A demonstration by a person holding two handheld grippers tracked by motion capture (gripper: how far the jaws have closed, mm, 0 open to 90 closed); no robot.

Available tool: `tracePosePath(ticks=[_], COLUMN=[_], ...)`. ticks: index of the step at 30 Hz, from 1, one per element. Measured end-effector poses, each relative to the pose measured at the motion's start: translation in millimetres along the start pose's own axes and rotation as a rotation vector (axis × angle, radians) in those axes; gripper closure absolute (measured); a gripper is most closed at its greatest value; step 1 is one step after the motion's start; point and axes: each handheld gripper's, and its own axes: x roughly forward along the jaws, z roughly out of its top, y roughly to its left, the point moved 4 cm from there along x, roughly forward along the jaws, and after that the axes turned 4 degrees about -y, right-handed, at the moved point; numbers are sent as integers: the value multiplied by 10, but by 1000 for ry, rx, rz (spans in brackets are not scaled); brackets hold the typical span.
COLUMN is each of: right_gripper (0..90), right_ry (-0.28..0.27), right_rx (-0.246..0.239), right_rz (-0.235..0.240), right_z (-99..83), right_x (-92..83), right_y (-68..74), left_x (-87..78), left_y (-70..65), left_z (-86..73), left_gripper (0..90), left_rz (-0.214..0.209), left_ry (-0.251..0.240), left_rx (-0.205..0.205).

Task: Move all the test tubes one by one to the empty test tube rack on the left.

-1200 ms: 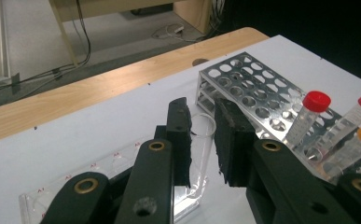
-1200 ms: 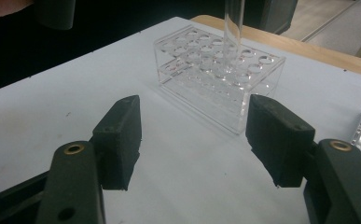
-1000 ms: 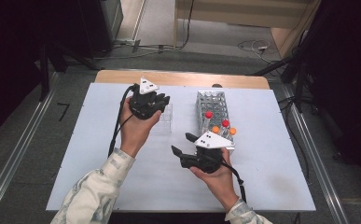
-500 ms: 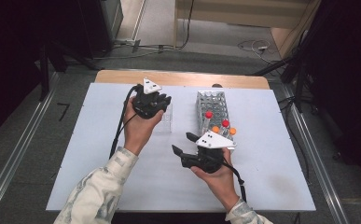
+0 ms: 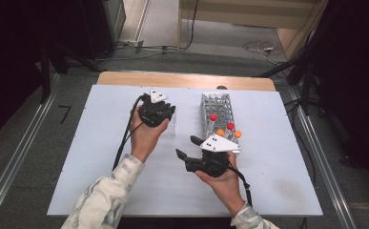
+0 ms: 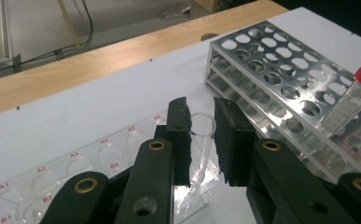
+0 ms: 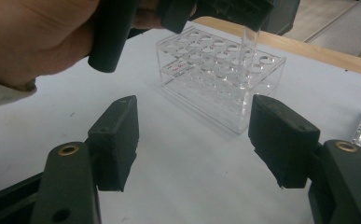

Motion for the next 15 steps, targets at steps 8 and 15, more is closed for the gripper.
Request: tracePosePath(ticks=[8,15], right_gripper=[319,318], right_ry=[-1,3], right_rx=[0,0], right_rz=[-2,2], right_z=[4,-4], right_x=[-6,8], right_y=[0,7], left_x=[36,81], left_y=[4,9], left_z=[-79,-147], left_gripper=[771,762], left_rz=[5,2], left_ry=[24,36], left_rx=[2,0])
